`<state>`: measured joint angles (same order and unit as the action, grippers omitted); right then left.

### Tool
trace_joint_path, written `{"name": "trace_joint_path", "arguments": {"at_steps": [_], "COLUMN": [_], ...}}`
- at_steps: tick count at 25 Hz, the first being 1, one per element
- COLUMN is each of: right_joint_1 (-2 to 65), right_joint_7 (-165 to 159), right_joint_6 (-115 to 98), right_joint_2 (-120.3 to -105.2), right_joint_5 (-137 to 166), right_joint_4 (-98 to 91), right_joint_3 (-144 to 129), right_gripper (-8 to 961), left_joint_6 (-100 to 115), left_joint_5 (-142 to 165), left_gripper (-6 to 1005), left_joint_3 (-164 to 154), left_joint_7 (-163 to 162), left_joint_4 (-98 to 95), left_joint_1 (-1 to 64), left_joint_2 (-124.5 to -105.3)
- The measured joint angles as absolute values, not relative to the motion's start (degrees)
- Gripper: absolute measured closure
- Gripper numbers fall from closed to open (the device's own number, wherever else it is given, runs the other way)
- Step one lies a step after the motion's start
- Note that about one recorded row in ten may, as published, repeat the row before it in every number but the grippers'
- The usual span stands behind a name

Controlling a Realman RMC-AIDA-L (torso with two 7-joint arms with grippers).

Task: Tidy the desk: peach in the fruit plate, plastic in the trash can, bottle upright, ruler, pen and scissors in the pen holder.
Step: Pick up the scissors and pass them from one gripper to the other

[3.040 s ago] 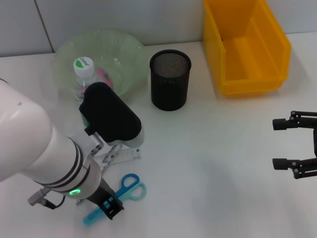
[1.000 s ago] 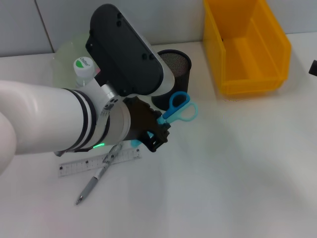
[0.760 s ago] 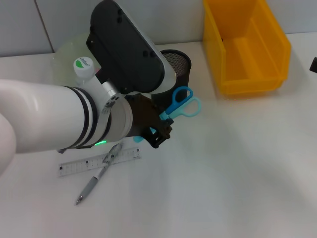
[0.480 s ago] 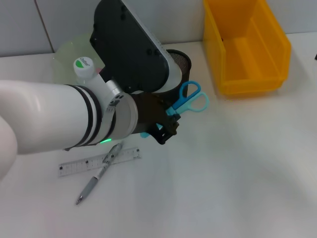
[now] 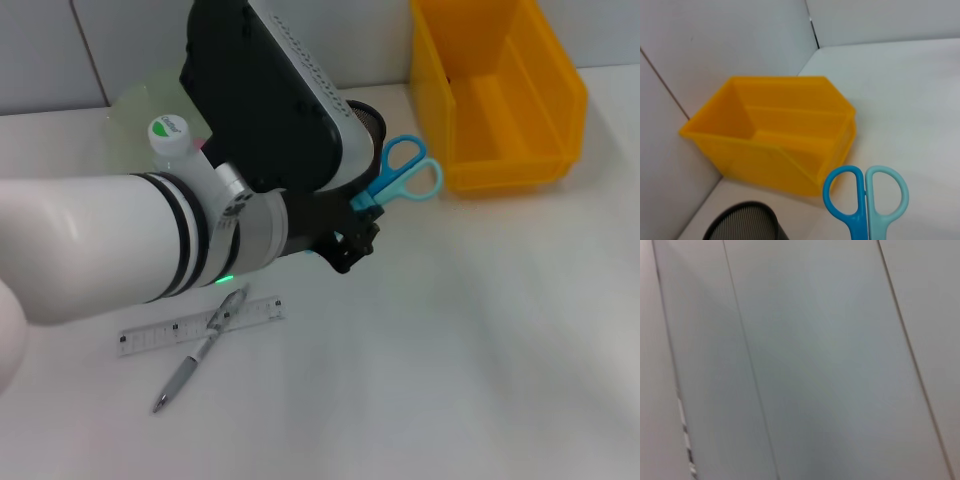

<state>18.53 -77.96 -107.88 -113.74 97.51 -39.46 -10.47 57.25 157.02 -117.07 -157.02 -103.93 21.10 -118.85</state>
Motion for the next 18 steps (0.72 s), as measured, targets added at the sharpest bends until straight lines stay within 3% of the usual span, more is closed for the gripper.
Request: {"name": "trace_joint_path", "arguments": {"at_steps": [11, 18], "right_joint_1": [17.55, 17.94], "right_joint_7": [-69.24, -64.09], "right_joint_6": [-113.26, -113.28], "right_joint_2": [-116.76, -117.16], "right_joint_5": [96.74, 96.68], "right_joint_4": [-30.13, -22.14], "right_joint_3": [-10.89, -10.63], "right_gripper": [135, 136], "left_joint_6": [47.0, 38.41], "left_joint_5": [156.78, 156.84], "left_gripper": [766, 764], "left_joint_3": [-119.67, -122.31], "left_joint_7": [-153.15, -151.76], "left_joint_4": [-103.19, -100.32], "left_joint_1": [18.39, 17.68], "left_joint_2": [-118.75, -118.84]}}
